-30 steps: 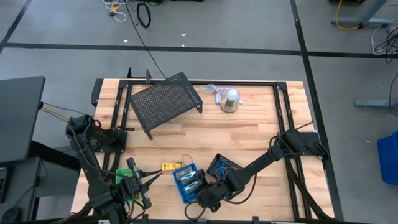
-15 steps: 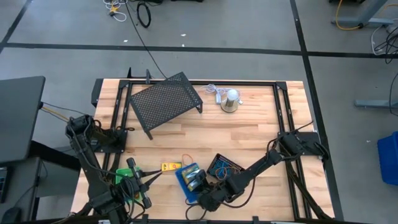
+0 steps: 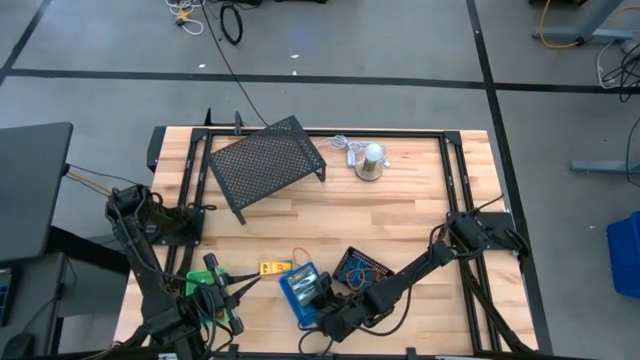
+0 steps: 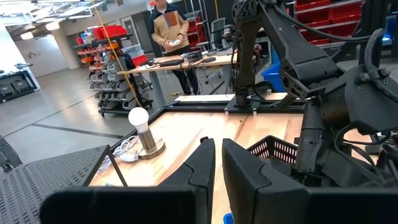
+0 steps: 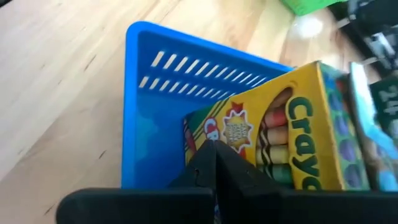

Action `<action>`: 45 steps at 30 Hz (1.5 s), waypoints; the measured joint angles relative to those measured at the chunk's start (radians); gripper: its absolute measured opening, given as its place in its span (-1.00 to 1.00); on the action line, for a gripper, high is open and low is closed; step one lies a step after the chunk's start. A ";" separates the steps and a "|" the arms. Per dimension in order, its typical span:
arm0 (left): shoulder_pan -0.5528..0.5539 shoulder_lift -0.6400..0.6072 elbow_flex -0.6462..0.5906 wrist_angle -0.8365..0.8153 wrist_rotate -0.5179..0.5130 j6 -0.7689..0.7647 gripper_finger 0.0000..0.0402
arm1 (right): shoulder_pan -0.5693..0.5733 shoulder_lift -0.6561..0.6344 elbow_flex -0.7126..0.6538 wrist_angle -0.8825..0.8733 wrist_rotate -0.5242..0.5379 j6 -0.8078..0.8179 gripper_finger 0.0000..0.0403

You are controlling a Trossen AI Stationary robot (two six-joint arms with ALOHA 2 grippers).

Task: Pick & Place Office Desk Supplies
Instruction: Put the yellow crayon box into the blue bin

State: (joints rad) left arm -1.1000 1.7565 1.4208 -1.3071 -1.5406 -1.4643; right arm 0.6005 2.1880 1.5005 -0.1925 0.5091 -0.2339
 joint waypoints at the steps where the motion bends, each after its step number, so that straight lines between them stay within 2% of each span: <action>1: 0.000 0.000 0.000 0.000 0.002 0.000 -0.81 | 0.002 0.000 0.000 0.006 0.016 0.000 -1.00; 3: 0.000 0.000 0.000 0.000 0.003 0.000 -0.81 | 0.004 0.000 0.000 0.011 0.041 -0.007 -1.00; 10: 0.000 0.000 0.000 0.000 0.012 0.008 -0.81 | 0.019 -0.002 0.000 0.008 0.029 -0.008 -1.00; 15: 0.010 0.000 0.000 0.001 0.068 -0.009 -0.81 | 0.050 -0.013 0.033 -0.024 0.009 -0.012 -0.94; 18: 0.029 0.000 0.000 0.008 0.180 -0.020 -0.79 | 0.068 -0.016 0.083 -0.049 0.007 -0.012 -0.81; 22: 0.084 0.015 0.000 0.073 0.410 0.048 -0.68 | 0.090 -0.017 0.173 -0.138 0.028 -0.013 -0.51; 27: 0.172 0.078 0.000 0.183 0.676 0.251 -0.41 | 0.103 -0.023 0.267 -0.256 0.033 0.028 -0.03; 32: 0.246 0.158 0.000 0.175 0.824 0.341 -0.11 | 0.102 -0.057 0.281 -0.300 0.055 0.062 0.32; 35: 0.280 0.187 0.000 0.161 0.880 0.380 0.05 | 0.091 -0.101 0.246 -0.308 0.033 0.085 0.38; 38: 0.303 0.199 0.000 0.150 0.909 0.416 0.15 | 0.078 -0.175 0.163 -0.228 -0.047 0.086 0.38; 42: 0.332 0.200 -0.001 0.151 0.948 0.461 0.19 | 0.057 -0.326 -0.027 0.010 -0.195 0.059 0.38; 45: 0.356 0.200 -0.029 0.159 1.007 0.492 0.19 | 0.047 -0.465 -0.185 0.160 -0.222 0.031 0.38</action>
State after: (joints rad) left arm -0.7435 1.9560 1.3913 -1.1480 -0.5335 -0.9721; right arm 0.6475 1.7228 1.3158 -0.0325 0.2867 -0.2028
